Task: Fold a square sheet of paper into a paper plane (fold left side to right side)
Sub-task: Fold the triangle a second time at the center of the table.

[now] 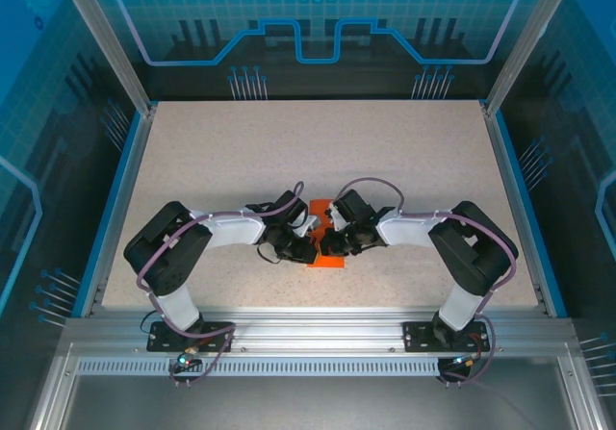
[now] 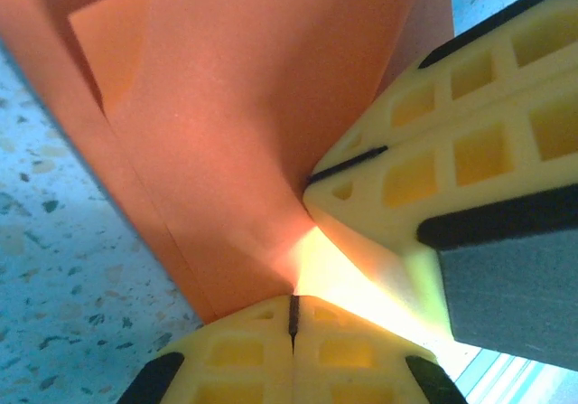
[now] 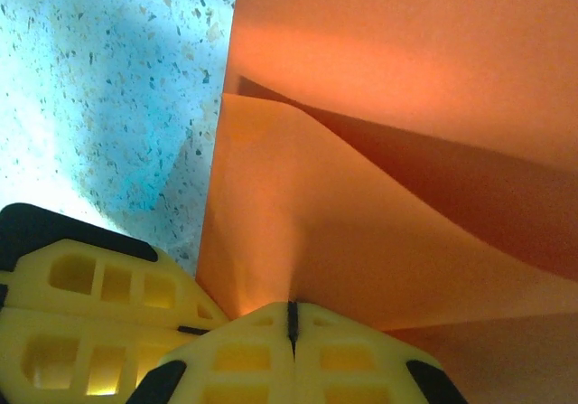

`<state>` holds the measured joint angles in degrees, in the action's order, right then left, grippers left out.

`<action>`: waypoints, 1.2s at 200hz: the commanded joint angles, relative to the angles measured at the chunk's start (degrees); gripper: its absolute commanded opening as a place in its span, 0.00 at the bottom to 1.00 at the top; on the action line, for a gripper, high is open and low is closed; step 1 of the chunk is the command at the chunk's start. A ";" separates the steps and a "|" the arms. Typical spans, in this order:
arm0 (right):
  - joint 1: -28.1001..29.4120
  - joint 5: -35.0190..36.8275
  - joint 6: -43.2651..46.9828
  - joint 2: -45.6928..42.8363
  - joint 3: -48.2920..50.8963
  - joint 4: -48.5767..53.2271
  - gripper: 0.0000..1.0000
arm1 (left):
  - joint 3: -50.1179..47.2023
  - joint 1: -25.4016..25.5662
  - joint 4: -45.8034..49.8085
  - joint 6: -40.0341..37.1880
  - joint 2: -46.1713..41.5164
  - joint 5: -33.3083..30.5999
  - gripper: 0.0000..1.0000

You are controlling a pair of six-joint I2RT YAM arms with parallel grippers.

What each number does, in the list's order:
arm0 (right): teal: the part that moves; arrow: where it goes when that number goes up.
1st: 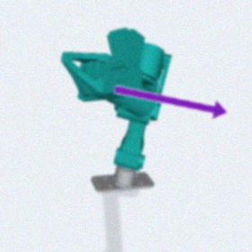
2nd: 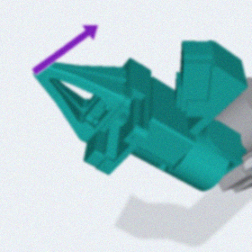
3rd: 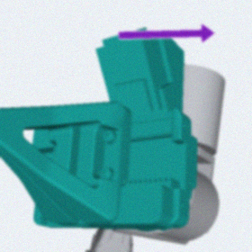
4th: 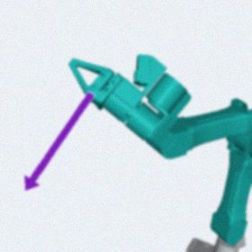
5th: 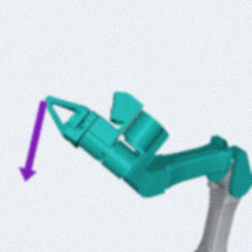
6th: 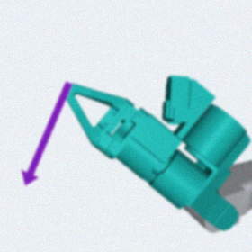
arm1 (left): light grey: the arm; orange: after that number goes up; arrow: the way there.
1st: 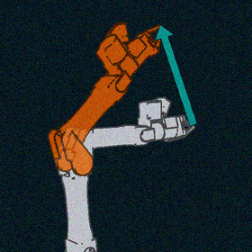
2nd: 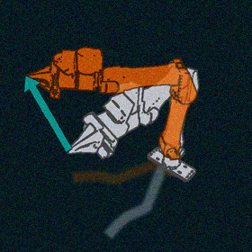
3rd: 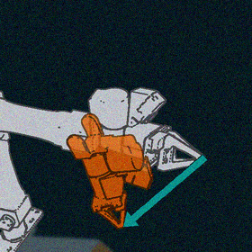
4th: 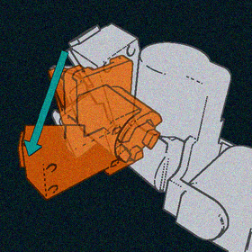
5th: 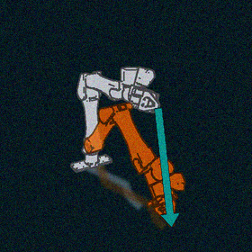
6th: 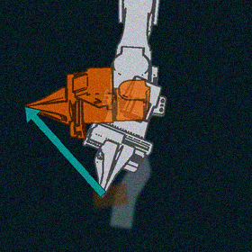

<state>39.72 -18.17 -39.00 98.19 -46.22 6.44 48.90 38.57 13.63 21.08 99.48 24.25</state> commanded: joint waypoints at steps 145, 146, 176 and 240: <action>-7.81 3.18 5.92 2.02 -3.79 10.74 0.00 | -2.04 0.00 3.13 -1.41 1.32 -2.10 0.00; -7.95 3.21 5.98 2.06 -3.84 10.77 0.00 | -2.05 -0.03 3.14 -1.40 1.33 -2.15 0.00; -10.33 3.10 6.48 1.92 -3.79 10.95 0.00 | -1.98 -0.06 3.19 -1.56 1.42 -2.15 0.00; -15.03 2.55 9.06 2.22 -3.87 12.02 0.00 | -2.07 0.01 3.16 -1.45 1.42 -2.01 0.00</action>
<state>27.64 -19.35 -32.23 99.02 -49.54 15.46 48.84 38.57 13.10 20.84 99.48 24.23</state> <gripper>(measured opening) 0.044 0.056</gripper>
